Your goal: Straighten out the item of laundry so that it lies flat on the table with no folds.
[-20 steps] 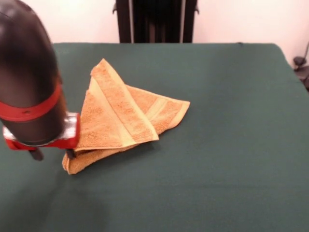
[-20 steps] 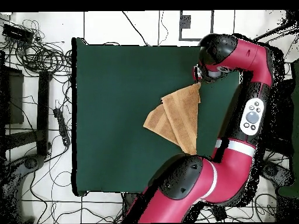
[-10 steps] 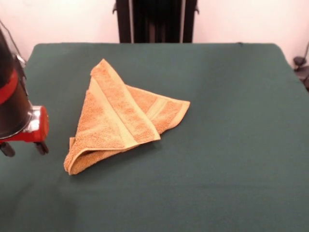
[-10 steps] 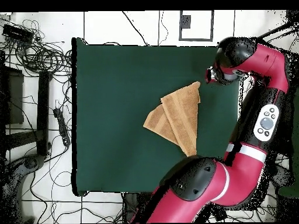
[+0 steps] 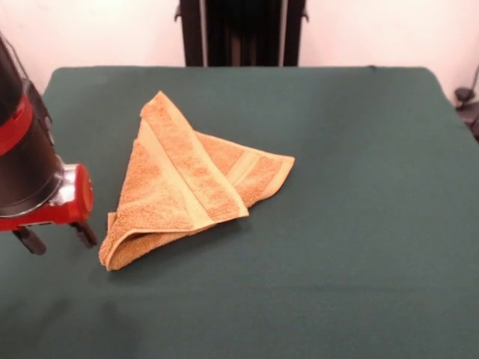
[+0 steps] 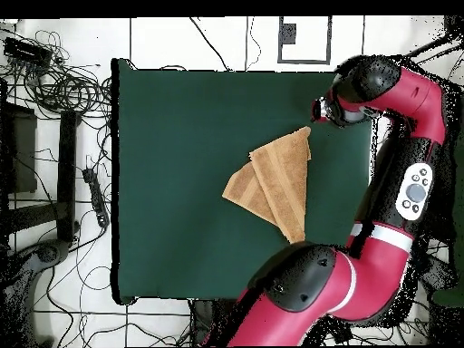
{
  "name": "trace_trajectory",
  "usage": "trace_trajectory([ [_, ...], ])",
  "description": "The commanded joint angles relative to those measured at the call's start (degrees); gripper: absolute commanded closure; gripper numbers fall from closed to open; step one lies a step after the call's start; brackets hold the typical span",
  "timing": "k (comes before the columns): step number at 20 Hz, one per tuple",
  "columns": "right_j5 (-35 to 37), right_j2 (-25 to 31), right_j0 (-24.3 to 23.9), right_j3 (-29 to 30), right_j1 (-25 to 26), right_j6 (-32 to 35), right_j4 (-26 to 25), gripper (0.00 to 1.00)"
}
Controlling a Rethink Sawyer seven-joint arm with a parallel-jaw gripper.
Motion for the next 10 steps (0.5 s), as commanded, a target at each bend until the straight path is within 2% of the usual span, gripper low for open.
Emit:
trace_trajectory([
  [1,-0.1,0.9,4.6,8.3,-0.8,7.8,1.4,0.00],
  [6,2.1,0.6,5.7,7.1,-0.7,8.7,1.3,0.00],
  [10,2.4,-0.7,5.6,8.7,-1.2,7.3,1.6,0.00],
])
